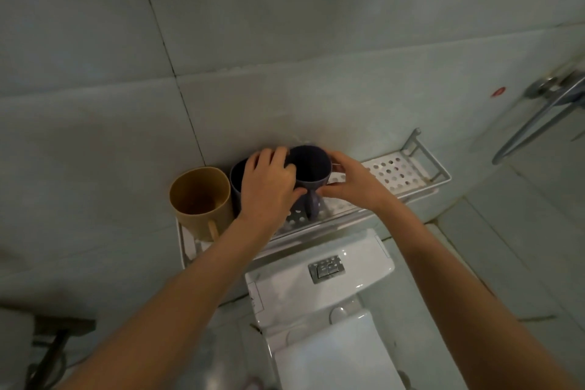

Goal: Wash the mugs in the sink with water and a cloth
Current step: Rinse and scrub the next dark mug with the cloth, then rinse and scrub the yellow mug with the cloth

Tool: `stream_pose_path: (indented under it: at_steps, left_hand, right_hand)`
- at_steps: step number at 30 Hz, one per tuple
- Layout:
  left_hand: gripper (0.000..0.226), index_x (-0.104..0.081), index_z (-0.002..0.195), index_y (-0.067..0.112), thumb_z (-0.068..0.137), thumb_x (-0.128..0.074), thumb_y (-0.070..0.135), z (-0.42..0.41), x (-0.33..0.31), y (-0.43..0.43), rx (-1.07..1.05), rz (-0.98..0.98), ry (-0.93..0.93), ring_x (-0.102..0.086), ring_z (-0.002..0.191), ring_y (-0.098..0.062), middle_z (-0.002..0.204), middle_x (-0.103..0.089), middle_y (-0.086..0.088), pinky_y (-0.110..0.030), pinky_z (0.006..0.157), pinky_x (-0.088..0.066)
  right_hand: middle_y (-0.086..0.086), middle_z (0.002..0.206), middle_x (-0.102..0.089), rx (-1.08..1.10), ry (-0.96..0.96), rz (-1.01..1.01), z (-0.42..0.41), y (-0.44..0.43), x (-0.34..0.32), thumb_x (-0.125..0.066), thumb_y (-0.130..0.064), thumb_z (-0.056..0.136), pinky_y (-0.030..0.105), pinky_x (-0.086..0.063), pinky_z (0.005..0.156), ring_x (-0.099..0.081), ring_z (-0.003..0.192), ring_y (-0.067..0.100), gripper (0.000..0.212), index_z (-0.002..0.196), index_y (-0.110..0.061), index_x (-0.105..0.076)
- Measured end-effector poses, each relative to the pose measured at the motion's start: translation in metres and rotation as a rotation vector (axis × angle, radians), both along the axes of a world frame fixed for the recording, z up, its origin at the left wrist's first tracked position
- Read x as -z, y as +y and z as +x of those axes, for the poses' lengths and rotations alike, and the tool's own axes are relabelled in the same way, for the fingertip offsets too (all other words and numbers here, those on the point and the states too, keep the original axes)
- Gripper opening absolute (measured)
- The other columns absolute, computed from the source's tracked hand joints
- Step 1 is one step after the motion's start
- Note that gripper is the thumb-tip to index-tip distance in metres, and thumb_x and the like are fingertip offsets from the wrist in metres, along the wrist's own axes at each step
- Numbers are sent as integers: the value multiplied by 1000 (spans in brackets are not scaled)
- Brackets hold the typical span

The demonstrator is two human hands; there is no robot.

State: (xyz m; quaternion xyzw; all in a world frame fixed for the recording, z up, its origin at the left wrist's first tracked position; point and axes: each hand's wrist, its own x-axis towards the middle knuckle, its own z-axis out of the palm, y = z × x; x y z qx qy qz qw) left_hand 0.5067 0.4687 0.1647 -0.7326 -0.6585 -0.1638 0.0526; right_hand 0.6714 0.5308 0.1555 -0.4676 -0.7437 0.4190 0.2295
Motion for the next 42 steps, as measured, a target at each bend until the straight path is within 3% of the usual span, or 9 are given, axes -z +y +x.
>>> stream_pose_path:
  at_steps: [5, 9, 14, 18, 23, 28, 30, 34, 42]
  left_hand:
    - [36, -63, 105, 9, 87, -58, 40, 0, -1, 0, 9, -2, 12, -46, 115, -27, 125, -52, -10, -37, 100, -33]
    - [42, -55, 117, 13, 87, -58, 42, -6, -9, 0, 51, -24, -37, -43, 116, -24, 125, -49, -7, -34, 99, -34]
    - [23, -60, 110, 13, 90, -58, 24, -34, -37, -35, 38, 93, -515, -48, 109, -17, 117, -53, -4, -21, 88, -36]
    - [16, -63, 100, 14, 89, -54, 7, -76, -34, -116, 10, 122, -974, -59, 93, 1, 104, -63, 1, -9, 79, -44]
    - [14, -63, 86, 24, 84, -54, 14, -124, 22, -237, -167, -62, -1210, -62, 81, 6, 85, -68, 23, -9, 73, -46]
    - [36, -64, 83, 56, 85, -59, 20, -186, 76, -355, -338, -290, -1126, -61, 80, 11, 87, -61, 40, -5, 71, -44]
    - [39, -68, 80, 38, 89, -57, 1, -219, 85, -403, -421, -362, -1108, -62, 84, 8, 91, -63, 35, -7, 71, -44]
    - [24, -66, 90, 22, 89, -56, 0, -272, 83, -465, -525, -373, -1063, -64, 86, -5, 93, -68, 14, -6, 70, -45]
    - [29, -65, 90, 24, 89, -52, -2, -315, 73, -501, -663, -212, -1146, -64, 87, -4, 98, -64, 23, -7, 72, -45]
  right_hand:
    - [2, 131, -47, 8, 38, -59, -1, -9, -4, -72, 4, 75, 19, -51, 80, -50, 116, 18, 73, 137, -14, -37]
    - [9, 145, -34, 169, -52, 62, -2, -22, -9, -60, 3, 85, 36, -45, 99, -39, 129, 22, 67, 143, -11, -31]
    - [5, 123, -57, 326, 265, 289, -26, -66, -38, -48, 10, 87, 10, -47, 79, -57, 108, 12, 42, 123, -12, -54]
    - [-2, 104, -65, 227, 436, 154, -62, -139, -40, -50, 8, 89, 16, -49, 79, -64, 94, 8, 36, 113, -17, -59]
    - [-1, 100, -66, 61, 432, -103, -128, -235, 3, -46, 16, 86, 19, -50, 80, -64, 89, 11, 45, 110, -20, -59]
    - [-3, 101, -65, 14, 306, -267, -178, -313, 40, -49, 13, 87, 9, -45, 76, -61, 84, -1, 44, 105, -26, -58]
    - [-5, 103, -63, 3, 255, -297, -199, -338, 48, -49, 13, 87, 5, -43, 74, -60, 83, -8, 41, 105, -23, -58]
    - [-10, 101, -62, 39, 224, -356, -240, -377, 59, -49, 12, 87, 8, -46, 75, -60, 85, 1, 36, 103, -19, -59]
    - [-10, 98, -65, -92, 163, -378, -299, -404, 68, -48, 14, 85, 24, -49, 80, -65, 88, 13, 49, 99, -32, -59]
